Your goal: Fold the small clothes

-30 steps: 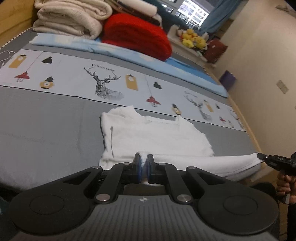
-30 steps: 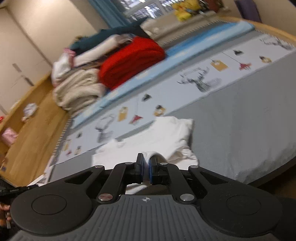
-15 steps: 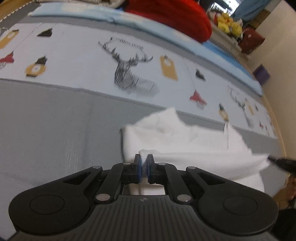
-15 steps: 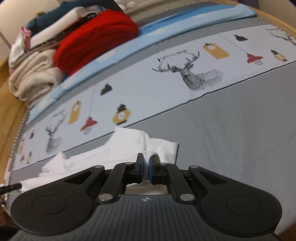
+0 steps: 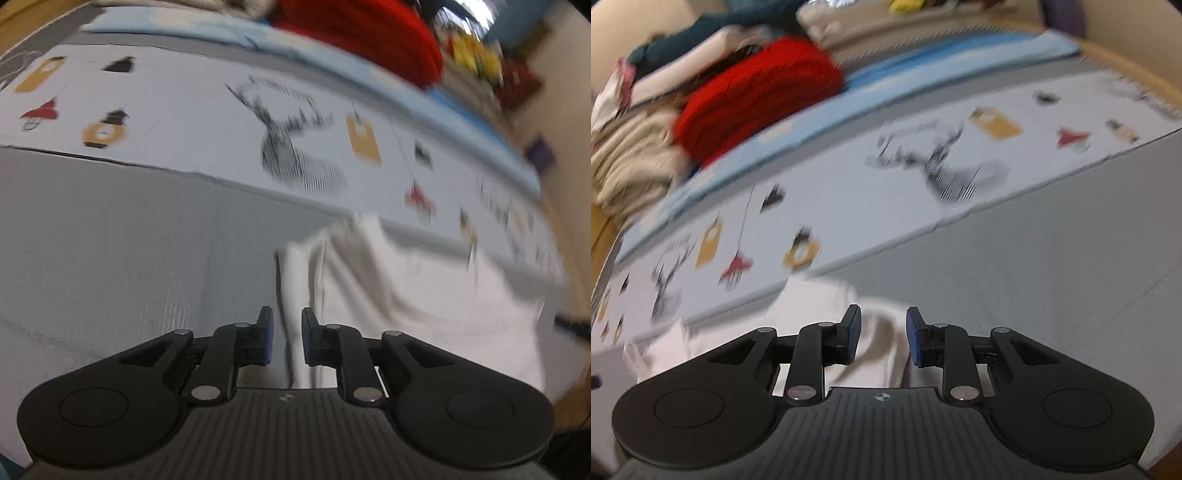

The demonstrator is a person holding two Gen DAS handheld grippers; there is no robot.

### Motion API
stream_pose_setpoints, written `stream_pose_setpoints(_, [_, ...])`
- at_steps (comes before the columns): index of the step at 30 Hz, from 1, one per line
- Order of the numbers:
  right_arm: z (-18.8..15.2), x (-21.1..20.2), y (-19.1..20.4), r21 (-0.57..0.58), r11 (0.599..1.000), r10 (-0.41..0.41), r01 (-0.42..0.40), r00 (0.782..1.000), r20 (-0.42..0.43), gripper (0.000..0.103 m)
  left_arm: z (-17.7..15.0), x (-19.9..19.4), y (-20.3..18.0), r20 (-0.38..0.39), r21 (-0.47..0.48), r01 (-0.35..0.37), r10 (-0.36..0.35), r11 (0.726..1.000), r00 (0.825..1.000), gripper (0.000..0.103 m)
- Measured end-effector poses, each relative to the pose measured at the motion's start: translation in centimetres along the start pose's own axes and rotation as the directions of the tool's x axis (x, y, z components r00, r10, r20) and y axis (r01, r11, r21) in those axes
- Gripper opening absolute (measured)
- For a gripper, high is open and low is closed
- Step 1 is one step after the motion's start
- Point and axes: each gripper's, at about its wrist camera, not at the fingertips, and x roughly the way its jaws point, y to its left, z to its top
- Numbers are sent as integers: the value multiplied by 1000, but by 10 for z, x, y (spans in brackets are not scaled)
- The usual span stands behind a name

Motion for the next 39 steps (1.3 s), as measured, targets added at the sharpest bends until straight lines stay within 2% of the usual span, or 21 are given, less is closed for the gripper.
stream_pose_setpoints(3, [-13, 8, 6, -84, 996, -19, 16, 999, -41, 29, -4, 3, -4, 6, 27, 3, -4, 1000, 1000, 29])
stream_pose_setpoints(5, [-20, 16, 9, -104, 994, -33, 23, 994, -100, 29, -2, 7, -5, 1, 11, 4, -4, 1000, 1000, 29])
stream_pose_setpoints(8, [-21, 23, 12, -105, 994, -25, 13, 993, -113, 29, 2, 13, -11, 0, 4, 9, -9, 1000, 1000, 29])
stream_pose_setpoints(15, [-14, 51, 23, -160, 986, -76, 51, 985, -153, 29, 17, 35, -32, -12, 42, -21, 22, 999, 1000, 34])
stream_pose_setpoints(18, [-9, 61, 30, -208, 973, -129, 98, 981, -145, 29, 23, 44, -35, -18, 43, -35, 36, 998, 999, 34])
stream_pose_setpoints(21, [-2, 68, 35, -212, 971, -141, 111, 982, -128, 29, 30, 51, -37, -9, 51, -52, 53, 997, 999, 34])
stream_pose_setpoints(24, [6, 74, 37, -200, 971, -153, 129, 982, -110, 29, 37, 59, -38, 4, 58, -71, 71, 996, 997, 42])
stream_pose_setpoints(27, [14, 80, 37, -190, 971, -164, 143, 981, -101, 29, 43, 66, -36, 13, 48, -70, 69, 996, 998, 43])
stream_pose_setpoints(37, [27, 95, 41, -148, 982, -132, 119, 988, -83, 29, 53, 85, -52, 17, 90, -37, 35, 995, 999, 43])
stream_pose_setpoints(39, [29, 99, 40, -137, 984, -128, 115, 988, -88, 29, 54, 88, -54, 22, 101, -40, 38, 994, 999, 39])
